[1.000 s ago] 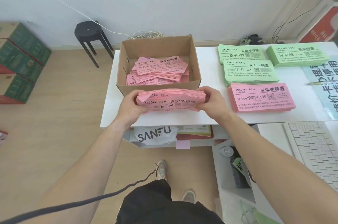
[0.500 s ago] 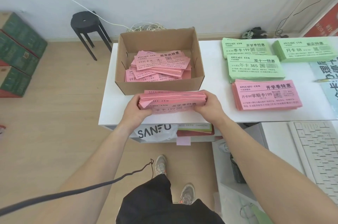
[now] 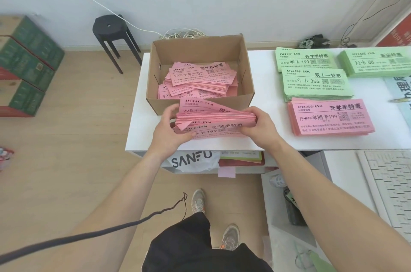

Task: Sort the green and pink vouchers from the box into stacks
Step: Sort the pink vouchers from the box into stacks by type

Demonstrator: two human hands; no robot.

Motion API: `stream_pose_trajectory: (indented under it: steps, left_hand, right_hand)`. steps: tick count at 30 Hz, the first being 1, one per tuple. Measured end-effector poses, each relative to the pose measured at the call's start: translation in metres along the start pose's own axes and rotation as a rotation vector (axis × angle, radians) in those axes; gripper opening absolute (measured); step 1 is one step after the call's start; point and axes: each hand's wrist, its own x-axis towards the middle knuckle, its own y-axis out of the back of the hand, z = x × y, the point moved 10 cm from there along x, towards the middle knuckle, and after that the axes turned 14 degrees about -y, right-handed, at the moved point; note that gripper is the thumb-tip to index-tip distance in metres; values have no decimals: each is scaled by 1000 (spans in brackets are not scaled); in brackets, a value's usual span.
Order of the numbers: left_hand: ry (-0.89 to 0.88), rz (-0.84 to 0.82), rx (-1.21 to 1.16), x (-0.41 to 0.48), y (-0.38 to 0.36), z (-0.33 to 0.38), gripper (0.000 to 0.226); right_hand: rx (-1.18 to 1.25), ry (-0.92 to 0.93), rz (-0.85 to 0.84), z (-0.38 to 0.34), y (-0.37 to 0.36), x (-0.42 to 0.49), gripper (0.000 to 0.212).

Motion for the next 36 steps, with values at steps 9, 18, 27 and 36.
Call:
stream_pose_trajectory:
  steps: [9, 18, 27, 36]
  left_hand:
    - [-47, -17, 7, 6, 12, 0, 17]
    - [-157, 0, 130, 3, 7, 24, 20]
    - [-222, -4, 202, 3, 4, 30, 17]
    - [-258, -49, 316, -8, 12, 29, 13]
  right_hand:
    - [-131, 51, -43, -3, 4, 1, 36]
    - [-173, 58, -30, -8, 3, 0, 34]
    - [-170, 32, -28, -9, 3, -1, 31]
    - [-183, 22, -22, -12, 2, 0, 31]
